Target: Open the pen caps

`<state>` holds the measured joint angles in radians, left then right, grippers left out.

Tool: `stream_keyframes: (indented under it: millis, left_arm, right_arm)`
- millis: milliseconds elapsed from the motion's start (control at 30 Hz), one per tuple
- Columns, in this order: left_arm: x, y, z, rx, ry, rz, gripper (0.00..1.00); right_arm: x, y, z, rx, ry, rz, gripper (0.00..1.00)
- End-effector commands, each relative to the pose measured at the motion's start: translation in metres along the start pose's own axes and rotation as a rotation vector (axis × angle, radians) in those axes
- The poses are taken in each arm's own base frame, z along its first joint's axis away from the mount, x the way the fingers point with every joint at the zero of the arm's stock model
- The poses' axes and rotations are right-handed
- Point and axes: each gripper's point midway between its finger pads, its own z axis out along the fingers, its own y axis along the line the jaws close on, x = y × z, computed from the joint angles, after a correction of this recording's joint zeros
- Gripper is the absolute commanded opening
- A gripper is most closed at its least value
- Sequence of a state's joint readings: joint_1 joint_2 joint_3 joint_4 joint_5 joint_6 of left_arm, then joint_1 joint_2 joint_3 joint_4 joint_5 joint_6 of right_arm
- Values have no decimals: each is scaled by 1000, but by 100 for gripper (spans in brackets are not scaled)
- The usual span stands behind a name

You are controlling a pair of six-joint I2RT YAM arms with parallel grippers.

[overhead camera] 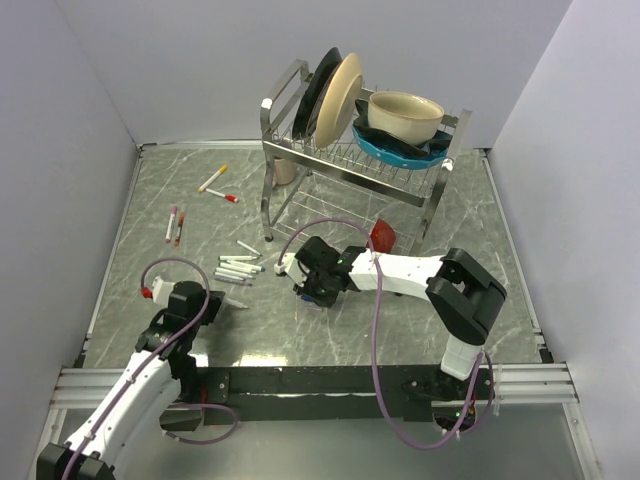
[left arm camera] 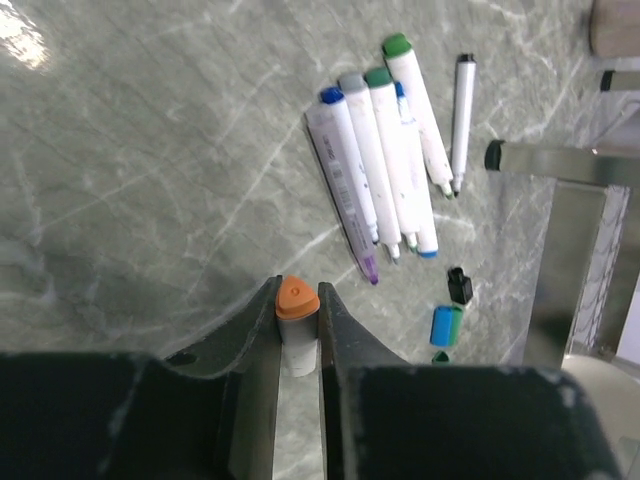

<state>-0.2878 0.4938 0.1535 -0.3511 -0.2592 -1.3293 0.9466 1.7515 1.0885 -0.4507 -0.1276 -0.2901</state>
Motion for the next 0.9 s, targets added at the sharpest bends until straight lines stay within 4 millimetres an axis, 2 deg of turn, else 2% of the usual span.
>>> stream_keyframes:
  millis: [0,133,267,500,633,733,867]
  left_arm:
    - [-9,-10,5,17,-31,-17,24]
    - [-12,-10,9,7,-35,-18,27]
    - [-14,-10,11,-1,-40,-25,40]
    - [-18,-14,10,6,-42,-27,46]
    - [-24,-23,5,22,-54,-23,51]
    - [-34,-33,0,34,-82,8,58]
    - [-55,-45,0,24,-124,82,69]
  right_arm:
    - [-17,-7,-5,29,-33,-12,24]
    - [-15,-7,-3,28,-24,-10,25]
    - [-17,-8,-5,29,-29,-10,28]
    - [-17,-7,-6,27,-31,-15,34]
    - [-20,-7,-10,29,-40,-18,35]
    - [-25,-11,-21,45,-64,-25,36]
    - [-36,-10,-46,35,-137,-62,40]
